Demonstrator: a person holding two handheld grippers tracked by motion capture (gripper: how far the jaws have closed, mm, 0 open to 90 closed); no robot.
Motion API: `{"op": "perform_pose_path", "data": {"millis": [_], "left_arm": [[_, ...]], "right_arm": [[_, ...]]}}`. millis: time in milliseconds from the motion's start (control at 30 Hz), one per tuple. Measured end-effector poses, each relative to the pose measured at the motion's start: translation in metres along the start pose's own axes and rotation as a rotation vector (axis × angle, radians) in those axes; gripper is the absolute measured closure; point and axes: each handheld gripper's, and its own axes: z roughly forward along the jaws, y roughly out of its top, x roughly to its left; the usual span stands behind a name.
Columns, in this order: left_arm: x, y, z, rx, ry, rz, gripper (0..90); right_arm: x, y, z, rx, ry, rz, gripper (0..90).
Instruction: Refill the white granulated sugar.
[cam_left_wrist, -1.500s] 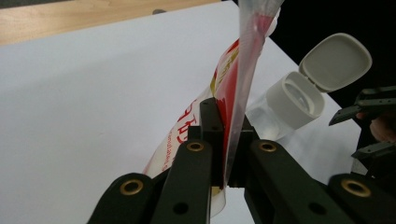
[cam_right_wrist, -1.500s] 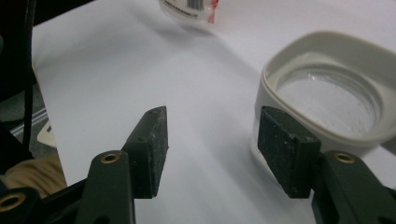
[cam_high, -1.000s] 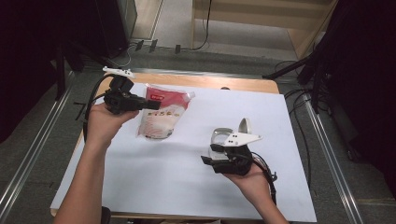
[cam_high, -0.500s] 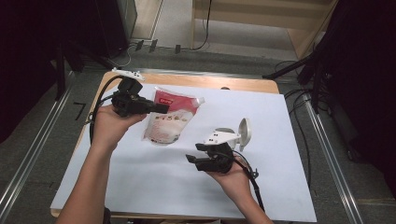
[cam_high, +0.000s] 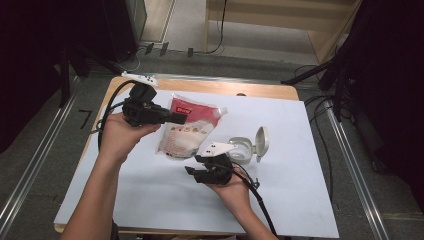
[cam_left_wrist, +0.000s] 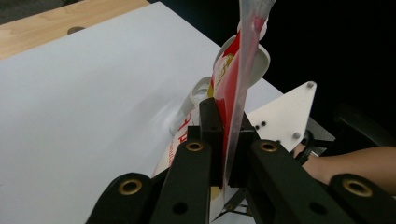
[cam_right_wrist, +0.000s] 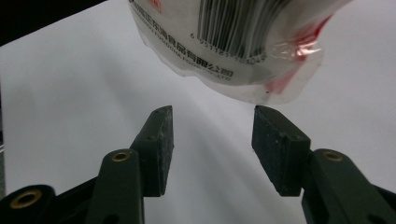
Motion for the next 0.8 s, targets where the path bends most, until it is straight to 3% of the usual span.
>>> {"op": "perform_pose_path", "data": {"millis": [333,467,533,600,700,800], "left_arm": [[-0.008,0.003,0.006,0.025,-0.037,-0.014,88.9],[-0.009,0.003,0.009,0.034,-0.052,-0.046,88.6],[-0.009,0.003,0.010,0.036,-0.047,-0.048,88.4],[-0.007,0.003,0.011,0.031,-0.052,-0.064,88.4],[-0.004,0.002,0.014,0.026,-0.050,-0.086,88.7],[-0.008,0.004,0.020,0.017,-0.031,-0.067,86.9]], "right_arm": [[-0.003,-0.007,0.013,-0.031,-0.064,0.004,52.8],[-0.004,-0.010,0.012,-0.083,-0.100,0.000,53.1],[-0.002,-0.011,0.011,-0.099,-0.131,-0.024,52.9],[0.001,-0.011,0.009,-0.120,-0.135,-0.032,51.9],[0.006,-0.010,0.007,-0.103,-0.137,-0.076,54.1],[0.007,-0.011,0.006,-0.096,-0.101,-0.046,56.1]]}}
